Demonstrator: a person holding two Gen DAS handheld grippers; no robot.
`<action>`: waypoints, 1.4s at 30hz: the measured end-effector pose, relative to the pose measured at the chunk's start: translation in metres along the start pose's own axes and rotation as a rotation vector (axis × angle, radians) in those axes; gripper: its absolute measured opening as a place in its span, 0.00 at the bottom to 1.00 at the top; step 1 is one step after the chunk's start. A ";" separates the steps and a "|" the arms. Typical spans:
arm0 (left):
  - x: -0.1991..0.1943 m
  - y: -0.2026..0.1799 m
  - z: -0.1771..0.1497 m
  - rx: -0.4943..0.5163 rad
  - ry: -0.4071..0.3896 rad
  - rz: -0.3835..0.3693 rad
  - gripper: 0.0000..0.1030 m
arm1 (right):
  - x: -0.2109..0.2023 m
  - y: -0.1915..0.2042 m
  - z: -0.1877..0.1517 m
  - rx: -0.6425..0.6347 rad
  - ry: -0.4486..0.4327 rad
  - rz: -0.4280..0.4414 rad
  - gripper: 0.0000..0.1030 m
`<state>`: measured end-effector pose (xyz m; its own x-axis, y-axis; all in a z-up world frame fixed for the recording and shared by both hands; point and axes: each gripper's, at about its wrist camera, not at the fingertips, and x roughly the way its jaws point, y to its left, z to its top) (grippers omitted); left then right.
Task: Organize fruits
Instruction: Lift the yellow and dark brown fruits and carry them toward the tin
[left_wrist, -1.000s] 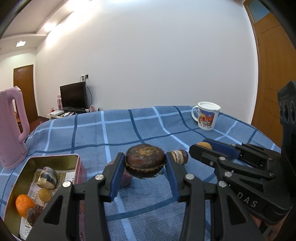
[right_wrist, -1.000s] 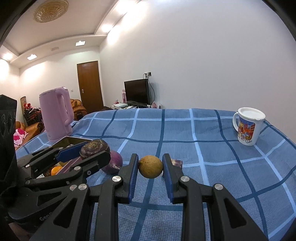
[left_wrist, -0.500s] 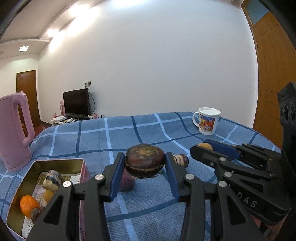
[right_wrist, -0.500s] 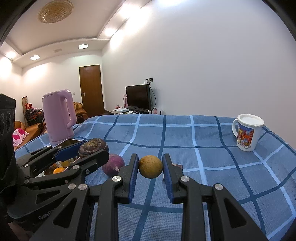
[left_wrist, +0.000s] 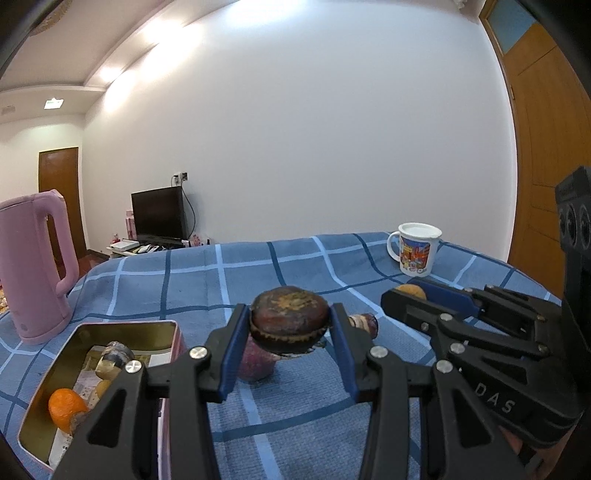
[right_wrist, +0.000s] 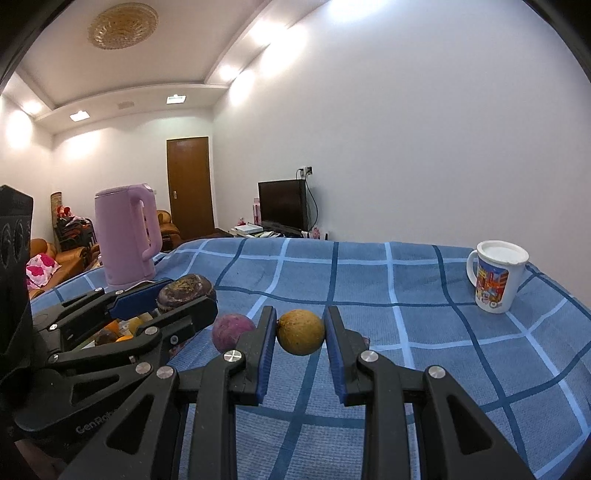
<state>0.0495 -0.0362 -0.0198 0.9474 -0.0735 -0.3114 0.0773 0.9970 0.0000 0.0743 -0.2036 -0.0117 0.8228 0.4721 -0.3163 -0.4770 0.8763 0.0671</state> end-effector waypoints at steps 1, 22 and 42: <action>0.000 0.000 0.000 -0.001 0.000 0.002 0.44 | 0.000 0.001 0.000 -0.003 0.000 -0.001 0.28; -0.004 0.011 0.000 -0.028 0.023 0.008 0.44 | 0.010 0.005 0.002 -0.004 0.034 0.004 0.28; -0.017 0.056 -0.008 -0.096 0.047 0.076 0.44 | 0.023 0.034 0.001 -0.027 0.079 0.064 0.28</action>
<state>0.0351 0.0215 -0.0222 0.9338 0.0011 -0.3579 -0.0260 0.9976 -0.0648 0.0773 -0.1628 -0.0155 0.7640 0.5173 -0.3857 -0.5371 0.8411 0.0642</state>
